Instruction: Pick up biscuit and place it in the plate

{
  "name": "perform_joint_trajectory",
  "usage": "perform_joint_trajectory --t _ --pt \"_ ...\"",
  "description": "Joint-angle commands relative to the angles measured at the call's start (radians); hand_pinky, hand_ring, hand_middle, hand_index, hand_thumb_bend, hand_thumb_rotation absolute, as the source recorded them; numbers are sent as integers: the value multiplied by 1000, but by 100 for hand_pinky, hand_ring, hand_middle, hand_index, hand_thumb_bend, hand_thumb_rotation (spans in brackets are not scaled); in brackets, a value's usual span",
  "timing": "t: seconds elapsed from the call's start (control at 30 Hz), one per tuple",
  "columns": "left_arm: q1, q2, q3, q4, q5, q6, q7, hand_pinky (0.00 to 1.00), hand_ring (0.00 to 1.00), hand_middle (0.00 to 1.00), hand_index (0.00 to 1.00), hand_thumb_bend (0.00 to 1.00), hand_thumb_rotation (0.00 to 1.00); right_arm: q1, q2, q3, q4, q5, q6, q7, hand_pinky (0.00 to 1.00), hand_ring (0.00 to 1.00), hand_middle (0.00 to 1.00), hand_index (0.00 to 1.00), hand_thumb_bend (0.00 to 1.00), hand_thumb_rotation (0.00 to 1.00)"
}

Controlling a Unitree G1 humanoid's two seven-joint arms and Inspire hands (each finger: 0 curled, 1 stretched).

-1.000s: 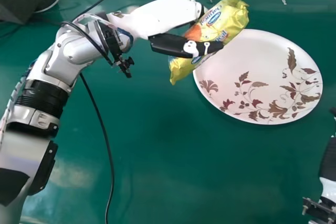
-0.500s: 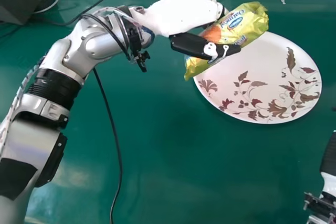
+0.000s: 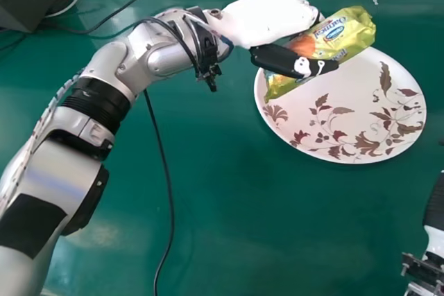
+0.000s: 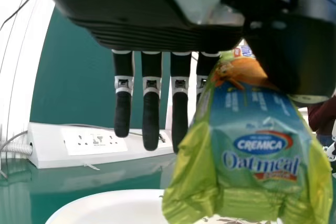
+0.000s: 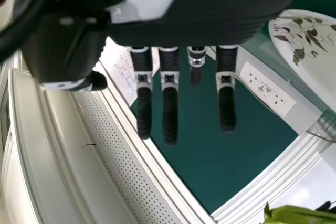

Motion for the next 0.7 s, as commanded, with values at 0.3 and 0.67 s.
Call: perform_joint_trajectory --t 0.3,0.67 --pt "-82 -58 -52 80 16 42 40 42 40 46 52 49 0 4 72 -2 -10 -8 -18 1 31 40 46 53 50 0" --pt "-130 -101 -85 142 19 76 42 42 40 47 52 49 0 2 73 0 -7 9 -11 0 30 40 46 53 50 0"
